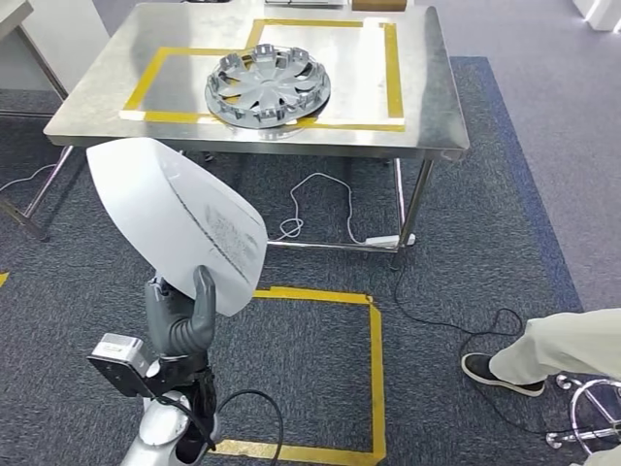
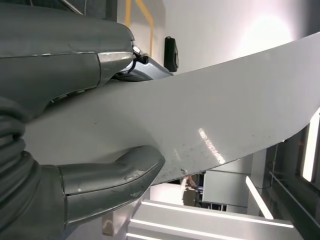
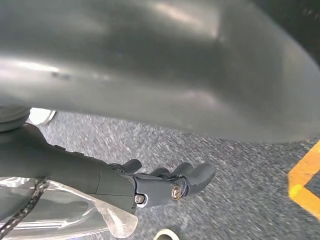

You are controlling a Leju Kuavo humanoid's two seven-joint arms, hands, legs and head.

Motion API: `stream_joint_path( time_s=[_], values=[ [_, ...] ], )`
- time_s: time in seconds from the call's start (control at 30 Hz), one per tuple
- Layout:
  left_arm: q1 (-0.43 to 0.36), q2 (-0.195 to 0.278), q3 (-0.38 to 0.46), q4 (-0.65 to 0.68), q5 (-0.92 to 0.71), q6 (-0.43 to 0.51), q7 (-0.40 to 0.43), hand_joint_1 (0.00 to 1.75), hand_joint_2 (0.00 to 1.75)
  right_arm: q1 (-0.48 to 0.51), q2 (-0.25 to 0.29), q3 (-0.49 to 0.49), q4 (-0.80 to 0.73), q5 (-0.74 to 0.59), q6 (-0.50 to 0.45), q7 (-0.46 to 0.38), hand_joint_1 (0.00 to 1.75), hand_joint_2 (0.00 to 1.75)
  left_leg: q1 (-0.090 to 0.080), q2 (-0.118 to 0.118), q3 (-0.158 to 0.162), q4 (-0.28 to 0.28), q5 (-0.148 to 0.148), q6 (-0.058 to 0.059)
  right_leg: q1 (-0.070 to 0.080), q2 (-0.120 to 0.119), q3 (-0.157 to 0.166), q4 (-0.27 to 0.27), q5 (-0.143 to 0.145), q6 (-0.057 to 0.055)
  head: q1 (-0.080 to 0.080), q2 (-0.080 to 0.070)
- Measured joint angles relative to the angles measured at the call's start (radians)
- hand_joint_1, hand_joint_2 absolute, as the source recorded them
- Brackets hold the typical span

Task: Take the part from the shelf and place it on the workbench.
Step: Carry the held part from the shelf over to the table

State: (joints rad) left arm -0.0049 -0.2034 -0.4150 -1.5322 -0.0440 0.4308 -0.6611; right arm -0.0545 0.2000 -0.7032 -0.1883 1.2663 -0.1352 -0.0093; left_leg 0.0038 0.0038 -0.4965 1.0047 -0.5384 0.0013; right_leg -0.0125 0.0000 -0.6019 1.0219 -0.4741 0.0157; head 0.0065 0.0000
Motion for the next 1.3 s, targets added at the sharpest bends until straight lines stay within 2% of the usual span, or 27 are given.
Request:
stream_joint_path(
  time_s=[0.07, 0.1, 0.17, 0.2, 0.23, 0.27, 0.33, 0.37, 0.43, 0.53, 0.6, 0.67, 0.7, 0.73, 0.77, 0.8, 0.83, 0.9, 0.93, 1.0, 1.03, 1.1, 1.13, 1.2, 1.23, 1.27, 1.3],
  values=[
    [-0.001, -0.001, 0.000, 0.000, 0.000, 0.000, 0.000, 1.75, 1.75, 0.001, 0.000, 0.000, 0.000, 0.001, 0.002, 0.000, 0.00, 0.00, 0.002, 0.000, -0.014, 0.049, -0.025, -0.009, -0.003, 0.001, 0.019, -0.004, -0.012, -0.013, -0.004, 0.000],
    [-0.001, -0.001, 0.000, 0.000, 0.000, 0.000, -0.001, 1.75, 1.75, 0.001, 0.000, 0.000, 0.000, 0.003, 0.003, 0.000, 0.00, 0.00, 0.002, -0.001, -0.044, 0.109, -0.046, -0.012, -0.004, 0.001, 0.028, -0.006, -0.019, -0.017, -0.007, 0.000],
    [0.001, 0.000, 0.000, 0.000, 0.000, 0.001, -0.001, 1.75, 1.75, 0.001, 0.000, 0.001, 0.000, 0.008, 0.007, -0.003, 0.00, 0.00, 0.002, -0.001, -0.138, 0.255, -0.080, -0.013, -0.002, 0.003, 0.045, -0.007, -0.034, -0.021, -0.009, 0.000],
    [0.003, 0.001, 0.001, 0.000, 0.000, 0.002, -0.001, 1.75, 1.75, 0.002, 0.000, 0.001, 0.000, 0.010, 0.008, -0.004, 0.00, 0.00, 0.002, -0.001, -0.176, 0.300, -0.075, -0.011, 0.000, 0.005, 0.056, -0.007, -0.043, -0.021, -0.009, 0.000],
    [0.005, 0.002, 0.001, 0.001, 0.000, 0.002, -0.001, 1.75, 1.75, 0.003, 0.000, 0.001, 0.000, 0.011, 0.009, -0.006, 0.00, 0.00, 0.001, -0.001, -0.198, 0.305, -0.047, -0.006, 0.003, 0.008, 0.070, -0.007, -0.053, -0.022, -0.009, 0.000],
    [0.006, 0.003, 0.001, 0.001, 0.000, 0.002, -0.001, 1.75, 1.75, 0.003, 0.000, 0.001, 0.000, 0.012, 0.010, -0.009, 0.00, 0.00, -0.002, -0.001, -0.200, 0.271, 0.003, 0.002, 0.007, 0.011, 0.086, -0.007, -0.063, -0.022, -0.009, 0.000],
    [0.006, 0.003, 0.001, 0.001, 0.000, 0.002, -0.001, 1.75, 1.75, 0.003, 0.002, 0.001, 0.001, 0.013, 0.012, -0.012, 0.00, 0.00, -0.012, -0.004, -0.178, 0.157, 0.102, 0.028, 0.012, 0.013, 0.111, -0.009, -0.086, -0.020, -0.005, 0.000],
    [0.006, 0.003, 0.001, 0.001, 0.000, 0.002, -0.001, 1.75, 1.75, 0.003, 0.003, 0.001, 0.001, 0.013, 0.012, -0.013, 0.00, 0.00, -0.019, -0.005, -0.164, 0.111, 0.125, 0.040, 0.011, 0.014, 0.120, -0.012, -0.095, -0.016, -0.001, 0.000],
    [0.005, 0.004, 0.002, 0.001, 0.000, 0.002, -0.001, 1.75, 1.75, 0.002, 0.005, 0.002, 0.002, 0.015, 0.014, -0.013, 0.00, 0.00, -0.028, -0.004, -0.140, 0.060, 0.107, 0.056, 0.009, 0.012, 0.125, -0.017, -0.099, -0.004, 0.001, 0.000],
    [0.005, 0.000, 0.001, 0.001, 0.000, 0.002, -0.001, 1.75, 1.75, -0.001, 0.005, 0.002, 0.002, 0.021, 0.016, -0.013, 0.00, 0.00, -0.021, -0.007, -0.101, 0.013, 0.082, 0.057, 0.008, 0.006, 0.127, 0.003, -0.098, 0.014, -0.002, 0.000],
    [0.003, -0.002, 0.000, 0.001, -0.001, 0.002, -0.002, 1.75, 1.75, -0.005, 0.004, 0.003, 0.001, 0.023, 0.018, -0.013, 0.00, 0.00, -0.013, -0.008, -0.076, 0.003, 0.072, 0.057, 0.006, 0.005, 0.076, 0.088, -0.112, 0.023, 0.004, 0.000],
    [0.001, -0.002, 0.000, 0.001, -0.001, 0.002, -0.002, 1.75, 1.75, -0.007, 0.004, 0.003, 0.001, 0.025, 0.019, -0.013, 0.00, 0.00, -0.009, -0.007, -0.058, 0.002, 0.054, 0.056, 0.001, 0.004, -0.017, 0.206, -0.151, 0.033, 0.007, 0.000],
    [0.002, -0.002, 0.000, 0.001, -0.001, 0.002, -0.002, 1.75, 1.75, -0.005, 0.004, 0.003, 0.001, 0.025, 0.019, -0.012, 0.00, 0.00, -0.008, -0.007, -0.046, 0.002, 0.043, 0.053, -0.001, 0.004, -0.057, 0.240, -0.170, 0.037, 0.007, 0.000],
    [0.002, -0.002, 0.000, 0.001, -0.001, 0.002, -0.002, 1.75, 1.75, -0.002, 0.003, 0.003, 0.001, 0.026, 0.020, -0.012, 0.00, 0.00, -0.005, -0.007, -0.031, 0.002, 0.031, 0.050, -0.002, 0.003, -0.082, 0.243, -0.176, 0.042, 0.008, 0.000],
    [0.003, -0.002, 0.000, 0.001, -0.001, 0.002, -0.002, 1.75, 1.75, 0.000, 0.002, 0.003, 0.001, 0.026, 0.020, -0.012, 0.00, 0.00, -0.002, -0.008, -0.013, 0.002, 0.017, 0.047, -0.004, 0.003, -0.092, 0.216, -0.160, 0.046, 0.008, 0.000],
    [0.003, -0.002, 0.000, 0.001, -0.001, 0.002, -0.002, 1.75, 1.75, 0.003, 0.002, 0.003, 0.001, 0.027, 0.021, -0.012, 0.00, 0.00, 0.001, -0.008, 0.006, 0.002, 0.003, 0.042, -0.006, 0.001, -0.089, 0.164, -0.118, 0.051, 0.008, 0.000],
    [0.003, -0.002, 0.000, 0.002, -0.001, 0.002, -0.002, 1.75, 1.75, 0.005, 0.002, 0.003, 0.002, 0.027, 0.021, -0.012, 0.00, 0.00, 0.002, -0.008, 0.024, 0.003, -0.013, 0.036, -0.007, -0.005, -0.084, 0.107, -0.055, 0.053, 0.009, 0.000],
    [0.002, -0.002, 0.000, 0.002, -0.002, 0.002, -0.002, 1.75, 1.75, 0.005, 0.002, 0.003, 0.004, 0.027, 0.022, -0.012, 0.00, 0.00, 0.001, -0.006, 0.046, 0.002, -0.039, 0.022, -0.007, -0.014, -0.071, 0.033, 0.027, 0.040, 0.010, 0.000],
    [0.002, -0.002, 0.000, 0.003, -0.002, 0.002, -0.002, 1.75, 1.75, 0.005, 0.002, 0.004, 0.004, 0.027, 0.022, -0.012, 0.00, 0.00, 0.000, -0.005, 0.052, 0.001, -0.046, 0.015, -0.005, -0.015, -0.068, 0.024, 0.040, 0.028, 0.010, 0.000],
    [0.000, -0.004, 0.000, 0.003, -0.002, 0.001, -0.002, 1.75, 1.75, 0.004, 0.002, 0.004, 0.004, 0.027, 0.022, -0.012, 0.00, 0.00, 0.000, -0.005, 0.051, 0.015, -0.040, 0.004, -0.004, -0.009, -0.054, 0.020, 0.030, 0.006, 0.010, 0.000],
    [-0.001, -0.004, 0.000, 0.003, -0.002, 0.001, -0.002, 1.75, 1.75, 0.004, 0.002, 0.004, 0.004, 0.027, 0.022, -0.012, 0.00, 0.00, 0.001, -0.005, 0.035, 0.049, -0.027, -0.001, -0.006, -0.008, -0.045, 0.015, 0.025, 0.000, 0.009, 0.000],
    [-0.001, -0.003, 0.000, 0.003, -0.002, 0.001, -0.002, 1.75, 1.75, 0.003, 0.002, 0.004, 0.004, 0.027, 0.022, -0.012, 0.00, 0.00, 0.002, -0.005, -0.035, 0.163, -0.018, -0.010, -0.009, -0.004, -0.021, 0.006, 0.011, -0.011, 0.007, 0.000],
    [-0.001, -0.002, 0.000, 0.003, -0.002, 0.001, -0.002, 1.75, 1.75, 0.003, 0.002, 0.004, 0.004, 0.026, 0.022, -0.012, 0.00, 0.00, 0.003, -0.006, -0.079, 0.224, -0.036, -0.013, -0.009, -0.003, -0.008, 0.004, 0.001, -0.014, 0.006, 0.000],
    [0.001, 0.000, 0.001, 0.003, -0.002, 0.001, -0.002, 1.75, 1.75, 0.004, 0.002, 0.004, 0.004, 0.025, 0.022, -0.012, 0.00, 0.00, 0.003, -0.006, -0.149, 0.294, -0.104, -0.015, -0.009, 0.001, 0.020, 0.002, -0.022, -0.016, 0.006, 0.000],
    [0.001, 0.001, 0.001, 0.003, -0.002, 0.001, -0.002, 1.75, 1.75, 0.005, 0.002, 0.004, 0.004, 0.025, 0.022, -0.012, 0.00, 0.00, 0.003, -0.006, -0.169, 0.295, -0.125, -0.014, -0.008, 0.004, 0.037, 0.002, -0.034, -0.016, 0.005, 0.000],
    [0.001, 0.002, 0.001, 0.003, -0.002, 0.001, -0.002, 1.75, 1.75, 0.005, 0.002, 0.004, 0.004, 0.025, 0.022, -0.012, 0.00, 0.00, 0.002, -0.006, -0.178, 0.273, -0.121, -0.011, -0.008, 0.007, 0.056, 0.002, -0.048, -0.016, 0.005, 0.000],
    [0.001, 0.003, 0.001, 0.003, -0.002, 0.001, -0.002, 1.75, 1.75, 0.004, 0.002, 0.004, 0.004, 0.024, 0.022, -0.011, 0.00, 0.00, 0.002, -0.006, -0.179, 0.230, -0.088, -0.006, -0.007, 0.009, 0.075, 0.002, -0.061, -0.014, 0.005, 0.000]
  ],
)
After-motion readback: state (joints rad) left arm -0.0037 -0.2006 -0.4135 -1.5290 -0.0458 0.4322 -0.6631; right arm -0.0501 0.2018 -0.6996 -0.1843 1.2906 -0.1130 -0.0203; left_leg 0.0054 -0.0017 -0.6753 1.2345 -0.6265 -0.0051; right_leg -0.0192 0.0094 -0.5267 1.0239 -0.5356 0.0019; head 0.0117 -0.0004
